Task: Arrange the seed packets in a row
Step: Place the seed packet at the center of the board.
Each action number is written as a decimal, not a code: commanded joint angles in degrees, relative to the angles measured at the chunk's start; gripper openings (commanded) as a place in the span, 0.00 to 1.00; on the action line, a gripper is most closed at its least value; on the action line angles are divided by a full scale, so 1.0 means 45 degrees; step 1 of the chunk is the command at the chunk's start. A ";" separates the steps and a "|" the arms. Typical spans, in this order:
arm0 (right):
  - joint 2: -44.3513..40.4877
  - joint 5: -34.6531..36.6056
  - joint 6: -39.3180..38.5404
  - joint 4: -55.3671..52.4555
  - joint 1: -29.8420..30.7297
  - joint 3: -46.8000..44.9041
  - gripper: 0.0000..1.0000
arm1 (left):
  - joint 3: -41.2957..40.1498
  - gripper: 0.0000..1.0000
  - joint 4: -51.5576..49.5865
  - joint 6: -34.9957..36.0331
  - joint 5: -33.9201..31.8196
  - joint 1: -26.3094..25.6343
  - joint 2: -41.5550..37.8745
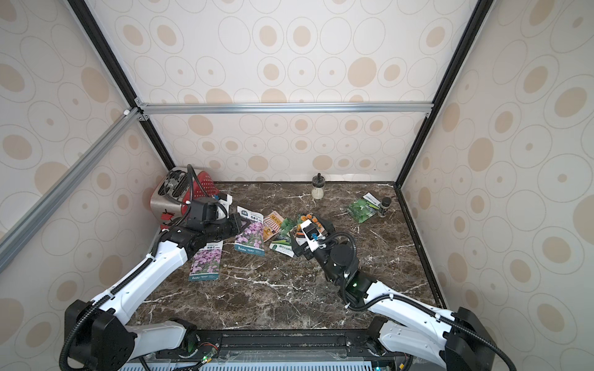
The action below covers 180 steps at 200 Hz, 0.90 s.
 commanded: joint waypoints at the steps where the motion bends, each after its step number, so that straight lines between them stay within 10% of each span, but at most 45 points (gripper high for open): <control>1: 0.0679 -0.3287 0.3565 -0.3911 -0.0468 0.0951 0.97 | -0.0916 0.00 0.1032 0.0581 0.0433 0.0020 -0.0526; 95: 0.6131 -1.2009 1.5512 0.1070 -0.4493 0.3344 0.86 | -0.2279 0.03 0.5352 0.0484 0.1446 -0.0036 -0.0959; 140: 0.9650 -1.3244 2.0289 0.7605 -0.4425 0.3791 0.79 | -0.2358 0.03 0.6157 0.0326 0.1631 -0.0084 -0.0700; 180: 1.0634 -1.3214 2.0439 0.8437 -0.3893 0.4331 0.76 | -0.2298 0.03 0.6237 0.0191 0.1584 -0.0162 -0.0422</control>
